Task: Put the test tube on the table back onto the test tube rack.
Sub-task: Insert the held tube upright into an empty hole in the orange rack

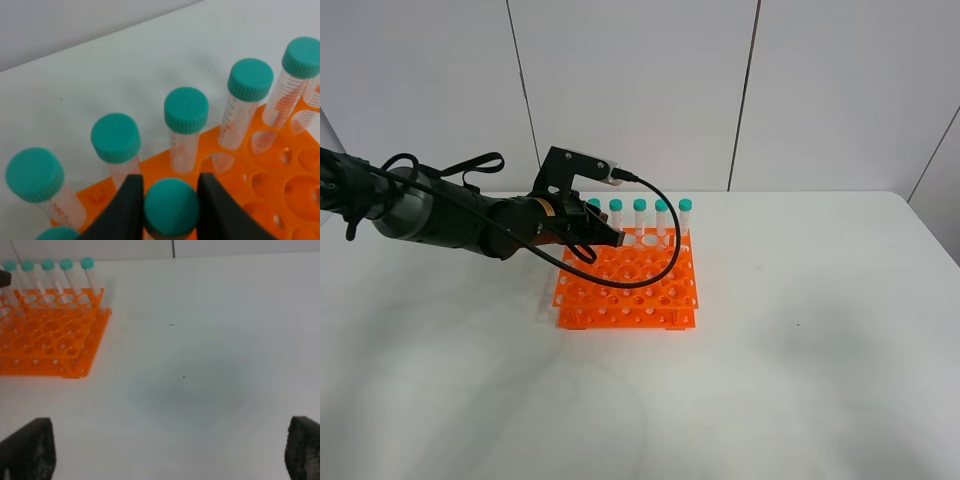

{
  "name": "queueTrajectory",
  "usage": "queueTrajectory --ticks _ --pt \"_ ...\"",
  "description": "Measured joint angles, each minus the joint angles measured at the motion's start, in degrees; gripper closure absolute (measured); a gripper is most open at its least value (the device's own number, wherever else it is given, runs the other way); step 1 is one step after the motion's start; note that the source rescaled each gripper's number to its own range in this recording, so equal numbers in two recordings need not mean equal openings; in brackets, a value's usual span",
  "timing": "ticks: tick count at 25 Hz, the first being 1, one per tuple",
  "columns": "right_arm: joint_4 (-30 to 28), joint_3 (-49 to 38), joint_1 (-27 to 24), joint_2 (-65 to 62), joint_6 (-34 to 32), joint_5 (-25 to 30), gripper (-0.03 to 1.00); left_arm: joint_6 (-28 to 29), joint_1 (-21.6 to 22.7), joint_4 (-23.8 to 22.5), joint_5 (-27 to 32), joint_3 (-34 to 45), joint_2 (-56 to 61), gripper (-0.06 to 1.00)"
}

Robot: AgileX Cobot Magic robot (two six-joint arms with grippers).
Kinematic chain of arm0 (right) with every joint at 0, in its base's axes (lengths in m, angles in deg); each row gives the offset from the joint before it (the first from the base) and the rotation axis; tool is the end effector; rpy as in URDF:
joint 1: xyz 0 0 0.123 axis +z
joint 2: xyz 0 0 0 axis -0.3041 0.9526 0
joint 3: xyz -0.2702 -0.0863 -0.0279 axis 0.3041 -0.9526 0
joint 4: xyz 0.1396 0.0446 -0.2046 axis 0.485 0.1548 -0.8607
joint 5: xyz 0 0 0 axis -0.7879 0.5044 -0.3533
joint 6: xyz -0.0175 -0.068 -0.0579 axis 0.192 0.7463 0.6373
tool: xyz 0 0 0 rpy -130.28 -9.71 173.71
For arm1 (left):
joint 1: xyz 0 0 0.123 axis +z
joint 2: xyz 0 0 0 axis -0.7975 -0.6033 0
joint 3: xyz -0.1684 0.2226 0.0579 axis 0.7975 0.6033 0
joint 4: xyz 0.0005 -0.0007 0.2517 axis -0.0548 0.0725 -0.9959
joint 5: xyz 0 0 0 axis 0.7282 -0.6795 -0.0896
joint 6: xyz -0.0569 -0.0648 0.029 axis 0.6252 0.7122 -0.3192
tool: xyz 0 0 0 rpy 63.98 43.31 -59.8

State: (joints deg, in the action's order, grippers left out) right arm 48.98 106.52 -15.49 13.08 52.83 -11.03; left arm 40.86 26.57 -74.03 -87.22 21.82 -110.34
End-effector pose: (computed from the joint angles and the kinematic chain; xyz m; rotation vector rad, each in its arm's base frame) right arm -0.0052 0.0066 0.2802 -0.0899 2.0044 0.0985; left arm 0.3737 -0.1818 0.1486 0.5046 2.0519 -0.2184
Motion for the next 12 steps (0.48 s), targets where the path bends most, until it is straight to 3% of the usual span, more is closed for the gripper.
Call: queueTrajectory --ticks 12 --pt "0.0 0.0 0.0 0.0 0.0 0.0 -0.03 0.9 0.0 0.0 -0.3 0.0 -0.1 0.94"
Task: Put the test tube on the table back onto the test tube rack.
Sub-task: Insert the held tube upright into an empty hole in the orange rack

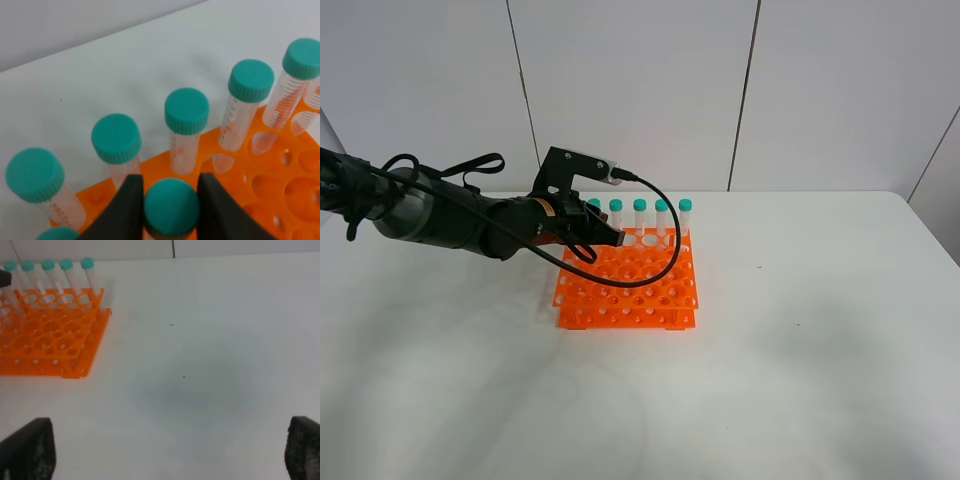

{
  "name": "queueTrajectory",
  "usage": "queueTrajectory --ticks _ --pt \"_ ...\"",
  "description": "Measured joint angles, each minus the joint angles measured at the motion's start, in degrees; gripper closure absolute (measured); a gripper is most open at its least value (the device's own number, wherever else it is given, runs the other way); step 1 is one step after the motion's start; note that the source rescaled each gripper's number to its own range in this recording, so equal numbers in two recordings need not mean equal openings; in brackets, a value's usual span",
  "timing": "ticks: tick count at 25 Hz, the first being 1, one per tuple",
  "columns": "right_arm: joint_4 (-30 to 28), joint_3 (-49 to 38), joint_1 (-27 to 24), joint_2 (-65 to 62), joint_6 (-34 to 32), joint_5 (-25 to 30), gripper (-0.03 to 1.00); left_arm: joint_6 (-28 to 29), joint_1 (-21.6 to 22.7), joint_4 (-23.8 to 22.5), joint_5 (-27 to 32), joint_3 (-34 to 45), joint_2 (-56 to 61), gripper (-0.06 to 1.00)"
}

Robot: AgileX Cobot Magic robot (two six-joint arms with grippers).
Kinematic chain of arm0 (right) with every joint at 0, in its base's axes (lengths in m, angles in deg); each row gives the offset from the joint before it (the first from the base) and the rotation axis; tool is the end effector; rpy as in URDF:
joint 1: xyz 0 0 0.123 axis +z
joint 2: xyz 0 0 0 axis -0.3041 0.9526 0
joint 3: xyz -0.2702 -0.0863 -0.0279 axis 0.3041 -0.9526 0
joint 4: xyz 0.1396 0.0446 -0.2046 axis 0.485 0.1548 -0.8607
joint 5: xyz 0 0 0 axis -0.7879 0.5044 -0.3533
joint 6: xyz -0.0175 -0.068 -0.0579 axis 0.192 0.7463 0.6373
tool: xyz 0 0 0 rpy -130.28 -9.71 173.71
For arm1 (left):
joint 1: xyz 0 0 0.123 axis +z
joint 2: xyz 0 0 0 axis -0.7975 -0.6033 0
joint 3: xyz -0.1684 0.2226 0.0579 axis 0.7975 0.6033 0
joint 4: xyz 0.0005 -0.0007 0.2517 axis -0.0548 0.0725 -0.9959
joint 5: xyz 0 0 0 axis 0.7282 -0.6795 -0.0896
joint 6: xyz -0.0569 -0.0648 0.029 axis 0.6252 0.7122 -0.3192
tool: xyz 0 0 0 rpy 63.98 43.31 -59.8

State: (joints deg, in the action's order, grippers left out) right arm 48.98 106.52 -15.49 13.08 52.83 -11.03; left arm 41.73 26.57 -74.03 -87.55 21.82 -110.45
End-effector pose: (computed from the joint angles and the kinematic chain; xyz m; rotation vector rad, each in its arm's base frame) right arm -0.0052 0.0066 0.2802 -0.0899 2.0044 0.0985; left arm 0.3740 -0.1819 0.1483 0.4880 2.0527 -0.2275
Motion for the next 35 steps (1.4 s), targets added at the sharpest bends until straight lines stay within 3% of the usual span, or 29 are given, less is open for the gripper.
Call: queueTrajectory --ticks 3,8,11,24,28,33,35 --pt "0.0 0.0 0.0 0.0 0.0 0.0 -0.03 0.9 0.0 0.0 -0.1 0.2 0.0 0.88" --pt "0.0 0.0 0.0 0.0 0.0 0.0 -0.03 1.3 0.0 0.0 -0.1 0.4 0.0 0.49" --pt "0.0 0.0 0.0 0.0 0.0 0.0 -0.03 1.3 0.0 0.0 -0.1 0.4 0.4 0.37" --pt "0.0 0.0 0.0 0.0 0.0 0.0 -0.03 1.6 0.0 0.0 0.9 0.4 7.4 0.32" --pt "0.0 0.0 0.0 0.0 0.0 0.0 -0.03 1.6 1.7 0.0 9.2 -2.3 9.4 0.3" --pt "0.0 0.0 0.0 0.0 0.0 0.0 -0.03 -0.1 6.7 0.0 24.1 -6.2 9.4 0.08" --pt "0.0 0.0 0.0 0.0 0.0 0.0 -0.03 -0.6 8.9 0.0 28.1 -6.3 9.7 0.04"
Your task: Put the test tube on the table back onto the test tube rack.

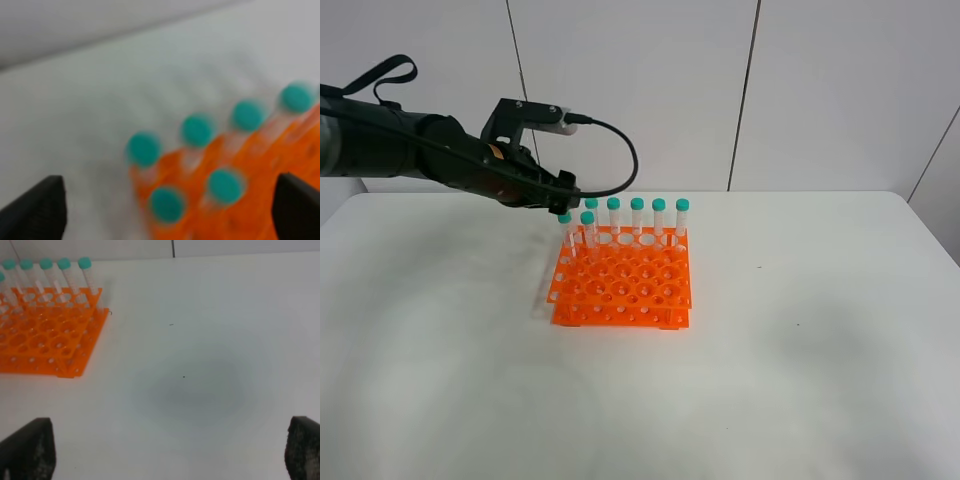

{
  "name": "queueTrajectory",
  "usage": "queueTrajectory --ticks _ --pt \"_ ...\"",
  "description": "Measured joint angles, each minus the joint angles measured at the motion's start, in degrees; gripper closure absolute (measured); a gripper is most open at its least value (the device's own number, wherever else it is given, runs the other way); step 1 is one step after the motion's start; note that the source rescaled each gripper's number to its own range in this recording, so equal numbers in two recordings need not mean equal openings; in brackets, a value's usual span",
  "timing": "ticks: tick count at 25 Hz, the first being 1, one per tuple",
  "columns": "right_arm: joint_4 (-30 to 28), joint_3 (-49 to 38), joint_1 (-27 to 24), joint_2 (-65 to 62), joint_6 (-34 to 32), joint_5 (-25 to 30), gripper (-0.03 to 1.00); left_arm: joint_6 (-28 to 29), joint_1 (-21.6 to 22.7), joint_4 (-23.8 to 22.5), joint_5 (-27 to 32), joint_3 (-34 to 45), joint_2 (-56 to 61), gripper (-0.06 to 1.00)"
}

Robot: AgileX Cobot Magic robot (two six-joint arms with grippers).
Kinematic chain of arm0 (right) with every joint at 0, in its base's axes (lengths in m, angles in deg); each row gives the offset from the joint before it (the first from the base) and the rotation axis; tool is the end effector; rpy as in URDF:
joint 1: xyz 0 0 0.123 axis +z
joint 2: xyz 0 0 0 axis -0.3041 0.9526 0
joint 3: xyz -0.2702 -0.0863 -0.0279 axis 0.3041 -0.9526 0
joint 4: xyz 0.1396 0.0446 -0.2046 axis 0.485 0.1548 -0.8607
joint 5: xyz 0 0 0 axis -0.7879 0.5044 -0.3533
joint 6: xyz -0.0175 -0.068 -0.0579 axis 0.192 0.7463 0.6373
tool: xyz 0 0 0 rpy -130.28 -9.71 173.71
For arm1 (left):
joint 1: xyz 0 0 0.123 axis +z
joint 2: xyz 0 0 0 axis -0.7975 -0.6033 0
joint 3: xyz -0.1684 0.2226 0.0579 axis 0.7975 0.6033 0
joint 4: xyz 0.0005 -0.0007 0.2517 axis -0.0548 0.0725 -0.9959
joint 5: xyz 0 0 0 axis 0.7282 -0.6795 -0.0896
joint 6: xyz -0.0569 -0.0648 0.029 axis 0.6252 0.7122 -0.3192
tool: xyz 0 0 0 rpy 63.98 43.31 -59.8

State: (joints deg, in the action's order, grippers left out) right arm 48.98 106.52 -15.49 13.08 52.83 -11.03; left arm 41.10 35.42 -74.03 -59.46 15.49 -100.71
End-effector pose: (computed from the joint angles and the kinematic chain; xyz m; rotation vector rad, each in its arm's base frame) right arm -0.0052 0.0066 0.2802 -0.0899 2.0044 0.0985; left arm 0.3824 -0.1223 0.2133 0.4002 2.2795 -0.1617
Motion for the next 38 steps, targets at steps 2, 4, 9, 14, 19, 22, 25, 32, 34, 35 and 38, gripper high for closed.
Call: queueTrajectory --ticks 2,4,9,14,19,22,25,32,34,35,38 --pt "0.0 0.0 0.0 0.0 0.0 0.0 -0.03 0.1 1.9 0.0 3.0 -0.1 0.6 0.0" --pt "0.0 0.0 0.0 0.0 0.0 0.0 -0.03 0.9 3.5 0.0 5.7 -0.2 1.2 -0.03" --pt "0.0 0.0 0.0 0.0 0.0 0.0 -0.03 2.1 7.3 0.0 15.6 -1.2 1.3 -0.05" --pt "0.0 0.0 0.0 0.0 0.0 0.0 -0.03 4.4 13.1 0.1 27.5 -1.2 1.3 -0.05" --pt "0.0 0.0 0.0 0.0 0.0 0.0 -0.03 4.8 18.1 -0.1 38.6 -1.2 1.5 -0.06" --pt "0.0 0.0 0.0 0.0 0.0 0.0 -0.03 4.8 19.6 -0.1 42.6 -1.2 2.7 -0.06" --pt "0.0 0.0 0.0 0.0 0.0 0.0 -0.03 4.8 19.6 -0.7 45.6 -0.4 5.7 -0.06" --pt "0.0 0.0 0.0 0.0 0.0 0.0 -0.03 4.9 19.6 -1.1 46.5 14.6 26.6 -0.06" --pt "0.0 0.0 0.0 0.0 0.0 0.0 -0.03 4.9 19.6 -1.1 46.6 19.7 35.7 -0.06" --pt "0.0 0.0 0.0 0.0 0.0 0.0 -0.03 4.9 19.6 -1.1 46.6 22.3 39.5 -0.06" --pt "0.0 0.0 0.0 0.0 0.0 0.0 -0.03 4.9 19.6 -1.1 46.6 28.4 53.0 -0.06"
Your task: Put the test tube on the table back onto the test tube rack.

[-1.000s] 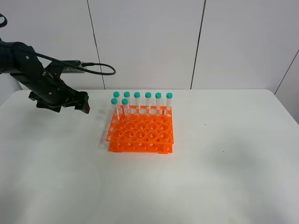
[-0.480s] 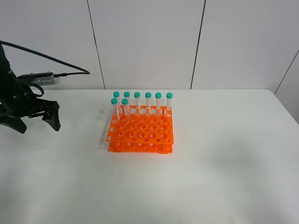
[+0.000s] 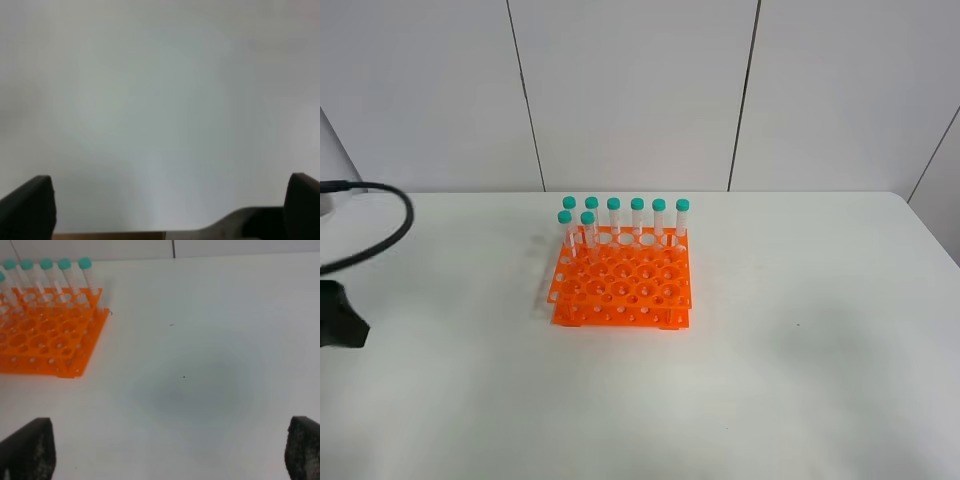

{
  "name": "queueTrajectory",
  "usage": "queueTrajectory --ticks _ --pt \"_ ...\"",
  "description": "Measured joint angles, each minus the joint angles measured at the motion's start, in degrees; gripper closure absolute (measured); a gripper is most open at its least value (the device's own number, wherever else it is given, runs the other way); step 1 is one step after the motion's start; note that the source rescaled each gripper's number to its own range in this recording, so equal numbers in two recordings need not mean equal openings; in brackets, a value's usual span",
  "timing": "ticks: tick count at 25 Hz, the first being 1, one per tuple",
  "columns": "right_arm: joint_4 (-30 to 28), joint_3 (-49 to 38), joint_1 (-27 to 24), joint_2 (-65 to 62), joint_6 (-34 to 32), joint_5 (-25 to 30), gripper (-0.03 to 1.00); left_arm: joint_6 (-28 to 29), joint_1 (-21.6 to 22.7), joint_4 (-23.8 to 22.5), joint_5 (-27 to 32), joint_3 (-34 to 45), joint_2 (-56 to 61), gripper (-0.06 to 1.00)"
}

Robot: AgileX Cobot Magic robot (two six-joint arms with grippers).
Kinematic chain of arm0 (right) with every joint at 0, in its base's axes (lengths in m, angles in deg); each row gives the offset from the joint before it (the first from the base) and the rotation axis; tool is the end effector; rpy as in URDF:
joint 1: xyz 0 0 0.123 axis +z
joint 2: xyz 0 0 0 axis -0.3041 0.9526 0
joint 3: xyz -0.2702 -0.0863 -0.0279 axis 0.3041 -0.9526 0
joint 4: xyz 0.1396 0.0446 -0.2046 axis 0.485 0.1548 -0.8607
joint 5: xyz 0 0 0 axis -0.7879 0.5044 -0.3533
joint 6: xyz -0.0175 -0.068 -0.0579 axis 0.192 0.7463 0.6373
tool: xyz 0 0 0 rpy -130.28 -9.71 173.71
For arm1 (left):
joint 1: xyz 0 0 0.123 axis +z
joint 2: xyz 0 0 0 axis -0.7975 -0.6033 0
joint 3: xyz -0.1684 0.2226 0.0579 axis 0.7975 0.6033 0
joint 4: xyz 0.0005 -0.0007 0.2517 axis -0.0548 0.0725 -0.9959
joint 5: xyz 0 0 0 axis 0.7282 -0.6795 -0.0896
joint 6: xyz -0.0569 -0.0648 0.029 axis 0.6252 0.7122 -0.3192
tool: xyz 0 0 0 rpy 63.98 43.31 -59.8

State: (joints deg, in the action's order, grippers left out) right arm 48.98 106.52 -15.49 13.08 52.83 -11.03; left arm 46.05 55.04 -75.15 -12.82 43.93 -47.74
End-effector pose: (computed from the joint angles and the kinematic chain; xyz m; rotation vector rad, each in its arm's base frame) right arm -0.0052 0.0066 0.2802 -0.0899 2.0044 0.0985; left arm 0.1461 -0.0013 0.2785 -0.0206 2.6917 -0.0864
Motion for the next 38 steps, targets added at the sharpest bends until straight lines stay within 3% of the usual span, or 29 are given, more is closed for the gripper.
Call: queueTrajectory --ticks 6,14,25,38 --pt "0.0 0.0 0.0 0.0 0.0 0.0 -0.03 0.0 0.1 0.0 0.0 8.8 21.8 -0.06" --pt "0.0 0.0 0.0 0.0 0.0 0.0 -0.03 -0.1 0.1 -0.2 0.1 9.9 39.6 -0.06" --pt "0.0 0.0 0.0 0.0 0.0 0.0 -0.03 -0.2 -0.2 -0.2 0.2 9.9 51.6 -0.06" --pt "0.0 0.0 0.0 0.0 0.0 0.0 -0.03 -0.2 -2.6 -0.2 0.5 9.9 52.0 -0.06"
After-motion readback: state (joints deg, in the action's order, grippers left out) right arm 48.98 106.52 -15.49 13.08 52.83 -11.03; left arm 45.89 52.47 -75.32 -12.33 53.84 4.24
